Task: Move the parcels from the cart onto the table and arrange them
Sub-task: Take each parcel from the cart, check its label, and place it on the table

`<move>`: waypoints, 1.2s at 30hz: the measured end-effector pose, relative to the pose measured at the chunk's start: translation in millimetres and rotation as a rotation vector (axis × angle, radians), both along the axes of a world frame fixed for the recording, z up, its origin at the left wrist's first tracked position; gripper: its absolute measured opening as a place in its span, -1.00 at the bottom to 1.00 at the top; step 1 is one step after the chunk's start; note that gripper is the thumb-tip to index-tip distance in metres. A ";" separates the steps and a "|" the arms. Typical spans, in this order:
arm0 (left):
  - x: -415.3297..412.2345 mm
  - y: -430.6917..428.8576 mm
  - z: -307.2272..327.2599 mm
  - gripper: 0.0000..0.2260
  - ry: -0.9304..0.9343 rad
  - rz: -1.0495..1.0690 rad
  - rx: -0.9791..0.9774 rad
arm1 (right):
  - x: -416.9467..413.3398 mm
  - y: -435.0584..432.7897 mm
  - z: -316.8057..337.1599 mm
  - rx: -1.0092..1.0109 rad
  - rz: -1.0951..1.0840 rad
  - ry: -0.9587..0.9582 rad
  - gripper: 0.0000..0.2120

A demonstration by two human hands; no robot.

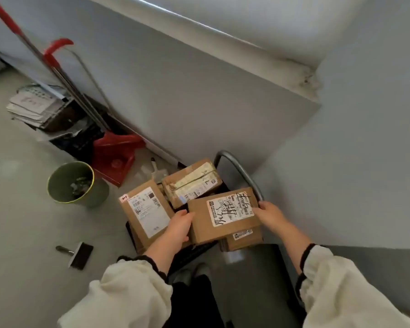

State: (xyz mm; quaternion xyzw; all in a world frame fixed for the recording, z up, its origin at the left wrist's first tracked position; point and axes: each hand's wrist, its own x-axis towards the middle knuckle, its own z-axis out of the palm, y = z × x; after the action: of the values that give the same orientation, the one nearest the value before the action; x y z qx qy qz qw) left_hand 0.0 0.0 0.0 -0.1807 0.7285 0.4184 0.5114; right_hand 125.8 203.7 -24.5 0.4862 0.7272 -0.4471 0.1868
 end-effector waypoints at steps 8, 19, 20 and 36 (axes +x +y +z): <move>-3.9 13.2 0.3 -0.68 0.029 -0.050 0.020 | -5.0 -8.0 -3.4 -0.002 -0.138 -0.008 -0.69; -23.3 13.4 97.1 -0.91 0.226 -0.157 0.176 | 5.7 -14.9 128.4 0.253 -0.111 0.080 -0.81; -28.3 15.4 114.6 -0.96 0.268 -0.173 0.196 | 5.3 -15.4 147.7 0.278 -0.124 0.088 -0.80; -78.0 -27.3 298.4 -0.78 1.166 -0.104 0.679 | -14.2 -83.0 344.3 0.699 -0.423 0.888 -0.85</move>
State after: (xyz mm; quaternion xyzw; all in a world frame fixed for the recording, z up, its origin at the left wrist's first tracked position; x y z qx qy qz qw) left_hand -78.0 -27.3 298.4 0.2804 0.7211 0.6282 0.0827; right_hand 111.7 120.7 319.8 0.4196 0.7270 -0.3694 -0.3987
